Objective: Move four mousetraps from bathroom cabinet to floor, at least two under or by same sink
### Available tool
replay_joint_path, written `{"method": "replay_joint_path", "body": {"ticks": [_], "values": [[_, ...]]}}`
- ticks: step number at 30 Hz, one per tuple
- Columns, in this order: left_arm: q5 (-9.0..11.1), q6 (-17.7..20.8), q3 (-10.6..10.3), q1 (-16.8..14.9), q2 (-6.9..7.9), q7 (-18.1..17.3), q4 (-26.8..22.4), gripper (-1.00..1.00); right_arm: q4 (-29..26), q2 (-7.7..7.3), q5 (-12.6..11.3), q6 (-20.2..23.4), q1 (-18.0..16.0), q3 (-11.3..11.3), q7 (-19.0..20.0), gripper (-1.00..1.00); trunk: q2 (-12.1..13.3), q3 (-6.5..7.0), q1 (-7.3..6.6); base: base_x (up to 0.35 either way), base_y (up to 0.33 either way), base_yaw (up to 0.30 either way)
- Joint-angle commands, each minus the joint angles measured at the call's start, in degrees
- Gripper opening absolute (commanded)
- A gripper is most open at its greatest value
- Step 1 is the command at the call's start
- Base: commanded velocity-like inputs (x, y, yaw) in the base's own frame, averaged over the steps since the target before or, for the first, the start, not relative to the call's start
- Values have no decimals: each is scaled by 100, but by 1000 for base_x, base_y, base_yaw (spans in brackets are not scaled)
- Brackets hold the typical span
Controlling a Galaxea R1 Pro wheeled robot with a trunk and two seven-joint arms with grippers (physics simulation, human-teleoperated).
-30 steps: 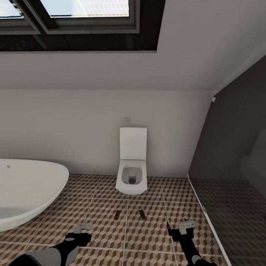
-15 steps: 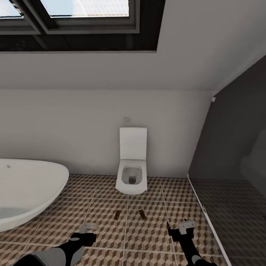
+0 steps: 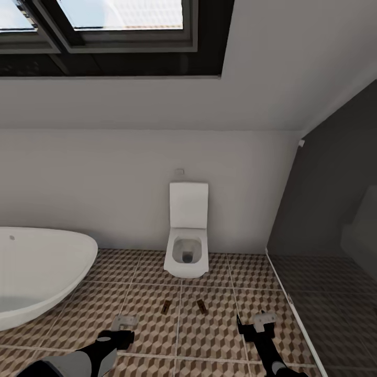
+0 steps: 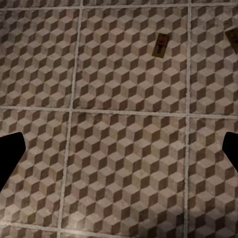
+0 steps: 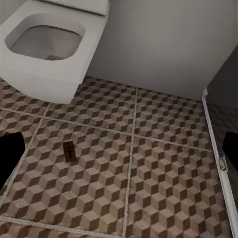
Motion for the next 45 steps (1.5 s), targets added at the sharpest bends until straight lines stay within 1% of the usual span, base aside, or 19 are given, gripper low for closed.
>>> {"method": "replay_joint_path", "body": {"ticks": [1,18,25,28,33,34,35,41,42,45], "values": [[34,-30,-36,-8,-4,-1,18,100,2,0,-55,-14,-4,52,-8,100,-12,-4,4,0,0,0],[34,-27,-36,-8,-5,-1,18,100,2,1,-55,-14,-4,52,-8,100,-12,149,4,0,0,0],[34,-28,-36,-8,9,-1,22,100,2,0,-55,-14,-4,52,-8,100,-12,172,4,0,0,0],[34,-26,-36,-8,43,-1,25,100,3,-5,-55,-14,-4,52,-8,100,-12,175,4,0,0,0],[34,-17,-31,-7,167,-1,35,100,13,-38,-55,-14,4,48,-10,100,-12,176,4,0,0,0],[34,-15,-30,14,240,-1,38,100,18,-61,-55,-14,41,46,-9,100,-12,176,4,0,0,0],[34,-14,-31,41,281,-1,40,100,20,-81,-55,-14,73,45,-9,100,-12,176,4,0,0,0],[34,-10,-33,295,508,-1,43,100,26,-234,-55,-20,292,44,-3,100,-12,177,4,0,0,0],[34,-10,-34,405,568,-1,44,100,27,-269,-55,-21,357,44,-2,100,-12,177,4,0,0,0],[34,-14,-32,597,637,-4,44,100,27,-310,-55,-22,467,43,-2,100,-12,177,4,0,0,0]]}}
